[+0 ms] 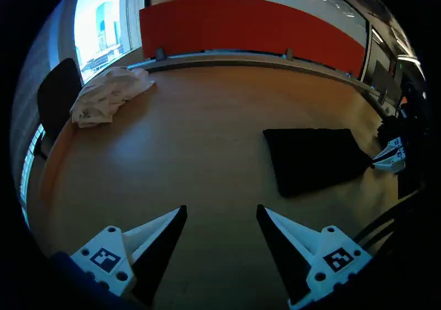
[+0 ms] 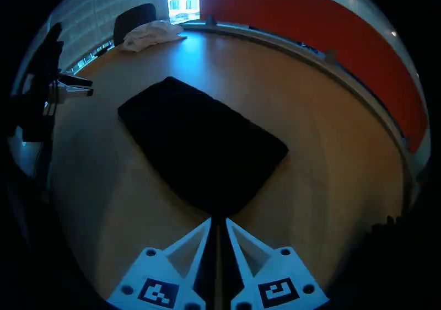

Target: Fold towel

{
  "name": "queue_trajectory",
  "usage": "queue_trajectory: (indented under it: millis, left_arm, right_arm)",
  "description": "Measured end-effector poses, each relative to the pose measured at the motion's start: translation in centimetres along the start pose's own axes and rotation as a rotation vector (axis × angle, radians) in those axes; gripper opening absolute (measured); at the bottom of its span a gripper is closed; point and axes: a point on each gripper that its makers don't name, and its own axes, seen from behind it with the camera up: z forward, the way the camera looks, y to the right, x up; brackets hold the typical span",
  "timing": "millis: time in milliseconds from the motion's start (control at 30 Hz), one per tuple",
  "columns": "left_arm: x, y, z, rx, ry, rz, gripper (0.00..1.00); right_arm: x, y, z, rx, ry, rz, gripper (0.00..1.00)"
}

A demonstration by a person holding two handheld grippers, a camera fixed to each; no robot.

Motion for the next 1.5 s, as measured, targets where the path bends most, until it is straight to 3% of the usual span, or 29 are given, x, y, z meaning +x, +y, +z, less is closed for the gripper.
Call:
queue_trajectory:
  millis: [300,667,1233,1500]
  left_arm:
    - [0.2,-0.2,-0.1,0.001,0.004,-0.005,0.93]
    - [0.0,-1.0,-0.3,0.011,0.006,-0.012,0.93]
    - [0.2,-1.9,-1.0,0.026,0.02,-0.039,0.93]
    - [0.2,-2.3,-1.1,0.03,0.021,-0.05,0.94]
  right_arm:
    - [1.6,0.3,-0.7,-0.016,0.019,-0.043,0.07]
    - [7.3,0.2,-1.9,-0.008,0.104,-0.071,0.06]
    - [15.5,-1.3,-2.6,0.011,0.2,-0.209,0.06]
    - [17.6,-1.9,-2.6,0.014,0.22,-0.256,0.06]
